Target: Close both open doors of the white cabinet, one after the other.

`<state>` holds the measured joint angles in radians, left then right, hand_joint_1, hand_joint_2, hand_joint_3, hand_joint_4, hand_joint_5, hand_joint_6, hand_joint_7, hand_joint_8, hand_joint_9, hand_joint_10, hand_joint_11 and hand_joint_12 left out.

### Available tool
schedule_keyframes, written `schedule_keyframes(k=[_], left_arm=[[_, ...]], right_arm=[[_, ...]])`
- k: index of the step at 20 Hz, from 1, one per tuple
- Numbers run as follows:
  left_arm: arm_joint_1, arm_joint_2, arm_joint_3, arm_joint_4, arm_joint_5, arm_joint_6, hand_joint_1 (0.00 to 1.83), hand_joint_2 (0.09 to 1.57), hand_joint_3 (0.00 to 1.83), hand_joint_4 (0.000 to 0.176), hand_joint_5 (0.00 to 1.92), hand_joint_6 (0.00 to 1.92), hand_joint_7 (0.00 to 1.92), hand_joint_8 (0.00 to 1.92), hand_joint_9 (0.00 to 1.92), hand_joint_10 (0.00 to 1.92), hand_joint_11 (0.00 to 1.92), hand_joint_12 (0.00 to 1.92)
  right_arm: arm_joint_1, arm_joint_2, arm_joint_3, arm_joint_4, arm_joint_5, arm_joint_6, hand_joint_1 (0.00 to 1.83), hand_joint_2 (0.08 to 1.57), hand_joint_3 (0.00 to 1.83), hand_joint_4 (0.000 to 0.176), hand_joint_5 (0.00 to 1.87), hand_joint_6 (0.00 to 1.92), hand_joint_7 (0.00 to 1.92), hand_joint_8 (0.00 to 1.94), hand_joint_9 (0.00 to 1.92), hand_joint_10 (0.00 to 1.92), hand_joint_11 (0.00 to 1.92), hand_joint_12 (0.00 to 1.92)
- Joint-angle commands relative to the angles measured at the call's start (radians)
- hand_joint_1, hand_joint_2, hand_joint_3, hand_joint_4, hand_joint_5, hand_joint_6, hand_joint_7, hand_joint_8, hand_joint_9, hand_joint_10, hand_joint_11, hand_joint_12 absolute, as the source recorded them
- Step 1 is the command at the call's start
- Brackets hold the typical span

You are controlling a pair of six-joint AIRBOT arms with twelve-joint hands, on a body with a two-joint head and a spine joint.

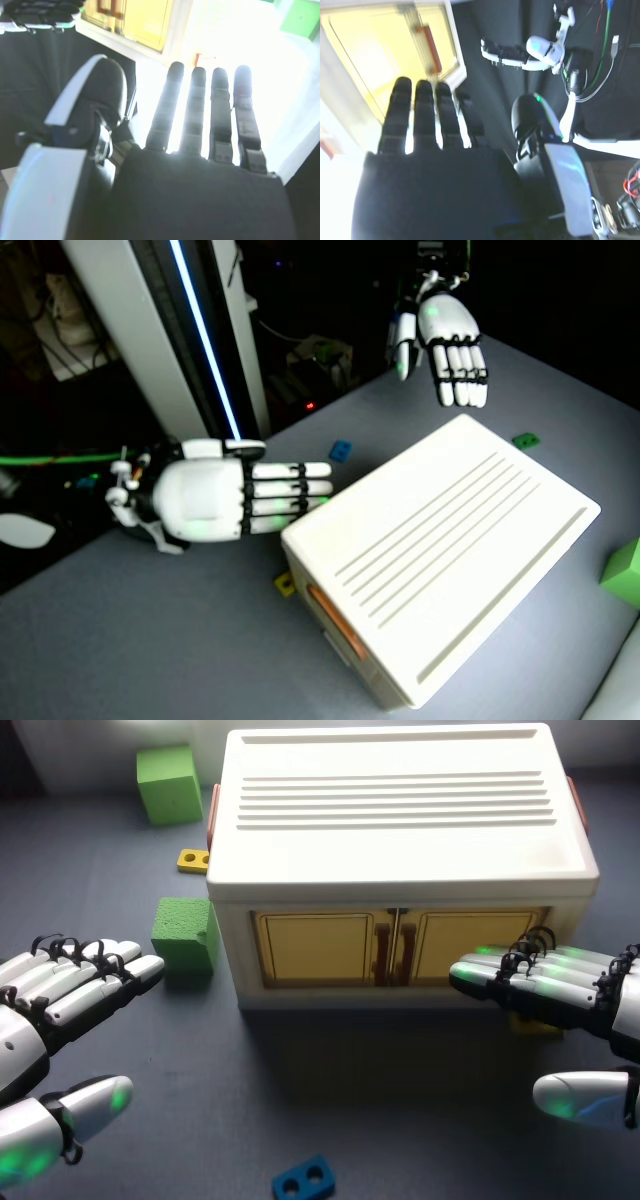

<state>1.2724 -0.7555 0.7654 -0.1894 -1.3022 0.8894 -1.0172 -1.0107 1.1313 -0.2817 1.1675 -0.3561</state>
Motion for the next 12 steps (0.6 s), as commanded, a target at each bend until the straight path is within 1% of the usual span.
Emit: schedule_keyframes(k=[1, 2, 3, 4, 5, 6, 7, 9, 10, 11, 12], left_arm=[[-0.001, 0.005, -0.001, 0.003, -0.123, -0.002, 0.0, 1.57, 0.05, 0.0, 0.0, 0.0, 0.0, 0.0, 0.0, 0.0, 0.0, 0.29], [0.002, 0.005, -0.001, 0.003, -0.123, -0.003, 0.0, 1.57, 0.06, 0.0, 0.02, 0.0, 0.0, 0.0, 0.02, 0.0, 0.0, 0.36], [0.004, 0.006, -0.002, 0.002, -0.124, -0.003, 0.0, 1.57, 0.05, 0.0, 0.02, 0.0, 0.0, 0.0, 0.03, 0.01, 0.0, 0.37], [0.004, 0.006, -0.003, 0.002, -0.125, -0.003, 0.0, 1.57, 0.04, 0.0, 0.04, 0.0, 0.03, 0.0, 0.06, 0.01, 0.0, 0.43], [0.005, 0.006, -0.004, 0.001, -0.126, -0.003, 0.0, 1.57, 0.04, 0.0, 0.04, 0.0, 0.03, 0.0, 0.06, 0.01, 0.0, 0.43], [0.005, 0.006, -0.004, 0.001, -0.127, -0.003, 0.0, 1.57, 0.03, 0.0, 0.08, 0.0, 0.07, 0.0, 0.1, 0.0, 0.0, 0.51], [0.006, 0.006, -0.003, -0.001, -0.131, -0.003, 0.0, 1.56, 0.03, 0.0, 0.05, 0.0, 0.04, 0.0, 0.07, 0.0, 0.0, 0.45], [0.007, 0.006, -0.003, -0.004, -0.137, -0.003, 0.0, 1.56, 0.01, 0.0, 0.04, 0.0, 0.04, 0.0, 0.06, 0.01, 0.0, 0.42], [0.008, 0.006, -0.004, -0.005, -0.14, -0.003, 0.0, 1.57, 0.03, 0.0, 0.06, 0.01, 0.06, 0.01, 0.08, 0.01, 0.0, 0.46], [0.008, 0.006, -0.004, -0.005, -0.14, -0.003, 0.0, 1.56, 0.02, 0.0, 0.03, 0.01, 0.03, 0.01, 0.05, 0.0, 0.0, 0.37], [0.009, 0.006, -0.004, -0.006, -0.14, -0.003, 0.0, 1.56, 0.02, 0.0, 0.05, 0.01, 0.05, 0.01, 0.07, 0.01, 0.0, 0.41]], right_arm=[[0.01, 0.001, 0.001, 0.02, 0.118, 0.01, 0.0, 1.5, 0.01, 0.0, 0.0, 0.0, 0.0, 0.0, 0.0, 0.0, 0.0, 0.0], [0.01, 0.001, 0.001, 0.02, 0.118, 0.013, 0.0, 1.5, 0.01, 0.0, 0.0, 0.0, 0.0, 0.0, 0.0, 0.0, 0.0, 0.0], [0.01, 0.001, 0.001, 0.021, 0.118, 0.015, 0.0, 1.5, 0.01, 0.0, 0.0, 0.0, 0.0, 0.0, 0.0, 0.0, 0.0, 0.0], [0.01, 0.001, 0.001, 0.021, 0.118, 0.016, 0.0, 1.51, 0.01, 0.0, 0.0, 0.0, 0.0, 0.0, 0.0, 0.0, 0.0, 0.0], [0.01, 0.001, 0.001, 0.021, 0.118, 0.019, 0.0, 1.51, 0.01, 0.0, 0.0, 0.0, 0.0, 0.0, 0.0, 0.0, 0.0, 0.0], [0.01, 0.001, 0.0, 0.017, 0.118, 0.027, 0.0, 1.51, 0.01, 0.0, 0.0, 0.0, 0.0, 0.0, 0.0, 0.0, 0.0, 0.0], [0.01, 0.005, -0.002, 0.006, 0.12, 0.044, 0.0, 1.5, 0.0, 0.0, 0.0, 0.0, 0.0, 0.0, 0.0, 0.0, 0.0, 0.0], [0.003, 0.021, -0.011, -0.01, 0.12, 0.069, 0.0, 1.49, 0.0, 0.0, 0.0, 0.0, 0.0, 0.0, 0.0, 0.0, 0.0, 0.0], [-0.015, 0.023, -0.021, -0.011, 0.12, 0.081, 0.0, 1.48, 0.0, 0.0, 0.0, 0.0, 0.0, 0.0, 0.0, 0.0, 0.0, 0.0], [-0.028, 0.027, -0.03, -0.006, 0.12, 0.084, 0.0, 1.48, 0.0, 0.0, 0.0, 0.0, 0.0, 0.0, 0.0, 0.0, 0.0, 0.0], [-0.042, 0.055, -0.038, 0.001, 0.12, 0.084, 0.0, 1.48, 0.0, 0.0, 0.0, 0.0, 0.0, 0.0, 0.0, 0.0, 0.0, 0.0]])
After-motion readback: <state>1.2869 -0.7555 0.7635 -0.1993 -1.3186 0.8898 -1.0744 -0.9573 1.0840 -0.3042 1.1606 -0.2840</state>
